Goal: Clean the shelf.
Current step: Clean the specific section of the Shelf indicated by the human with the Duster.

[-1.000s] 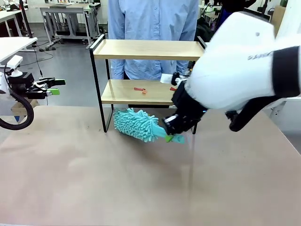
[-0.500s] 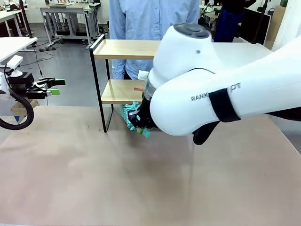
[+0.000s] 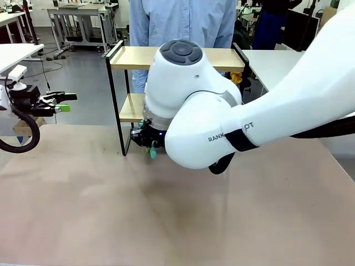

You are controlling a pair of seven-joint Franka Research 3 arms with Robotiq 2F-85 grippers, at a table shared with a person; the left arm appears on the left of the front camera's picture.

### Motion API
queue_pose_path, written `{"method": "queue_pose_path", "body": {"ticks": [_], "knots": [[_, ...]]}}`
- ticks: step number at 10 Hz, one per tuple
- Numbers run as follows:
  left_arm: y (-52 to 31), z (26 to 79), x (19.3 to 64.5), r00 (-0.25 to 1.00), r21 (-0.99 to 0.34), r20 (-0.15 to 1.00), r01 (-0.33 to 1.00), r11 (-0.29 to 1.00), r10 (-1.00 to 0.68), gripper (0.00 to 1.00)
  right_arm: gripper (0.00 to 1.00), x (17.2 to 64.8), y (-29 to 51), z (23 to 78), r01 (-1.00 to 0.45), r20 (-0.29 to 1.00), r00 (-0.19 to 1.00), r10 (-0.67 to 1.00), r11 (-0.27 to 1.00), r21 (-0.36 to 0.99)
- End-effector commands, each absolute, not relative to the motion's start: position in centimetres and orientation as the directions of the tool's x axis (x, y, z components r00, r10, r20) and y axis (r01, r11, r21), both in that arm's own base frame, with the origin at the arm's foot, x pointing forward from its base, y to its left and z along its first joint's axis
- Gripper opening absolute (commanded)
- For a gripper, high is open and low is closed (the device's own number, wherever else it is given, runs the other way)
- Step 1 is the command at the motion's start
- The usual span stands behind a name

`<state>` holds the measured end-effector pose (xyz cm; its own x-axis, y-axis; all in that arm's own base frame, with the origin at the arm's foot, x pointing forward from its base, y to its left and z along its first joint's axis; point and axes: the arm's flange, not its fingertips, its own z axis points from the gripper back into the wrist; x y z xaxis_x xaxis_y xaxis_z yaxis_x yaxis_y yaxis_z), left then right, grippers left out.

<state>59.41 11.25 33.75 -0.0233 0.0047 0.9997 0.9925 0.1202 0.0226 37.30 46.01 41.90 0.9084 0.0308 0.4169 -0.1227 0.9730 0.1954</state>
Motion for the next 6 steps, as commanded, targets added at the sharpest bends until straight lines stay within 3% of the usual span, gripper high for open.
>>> {"method": "queue_pose_path", "body": {"ticks": [1,4,6], "knots": [[11.3,34.1,59.3,-0.023,0.022,1.0,0.992,0.121,0.006,1.0,0.13,38.2,49.2,40.7,-0.102,0.451,0.892,-0.002,0.973,0.206],[11.3,34.1,59.3,-0.023,0.022,1.0,0.992,0.121,0.006,1.0,0.13,38.7,50.8,38.9,-0.096,0.47,0.882,0.003,0.98,0.174],[11.3,34.1,59.3,-0.023,0.022,1.0,0.992,0.121,0.006,1.0,0.13,39.2,51.8,37.0,-0.096,0.411,0.911,0.017,0.98,0.172]]}}
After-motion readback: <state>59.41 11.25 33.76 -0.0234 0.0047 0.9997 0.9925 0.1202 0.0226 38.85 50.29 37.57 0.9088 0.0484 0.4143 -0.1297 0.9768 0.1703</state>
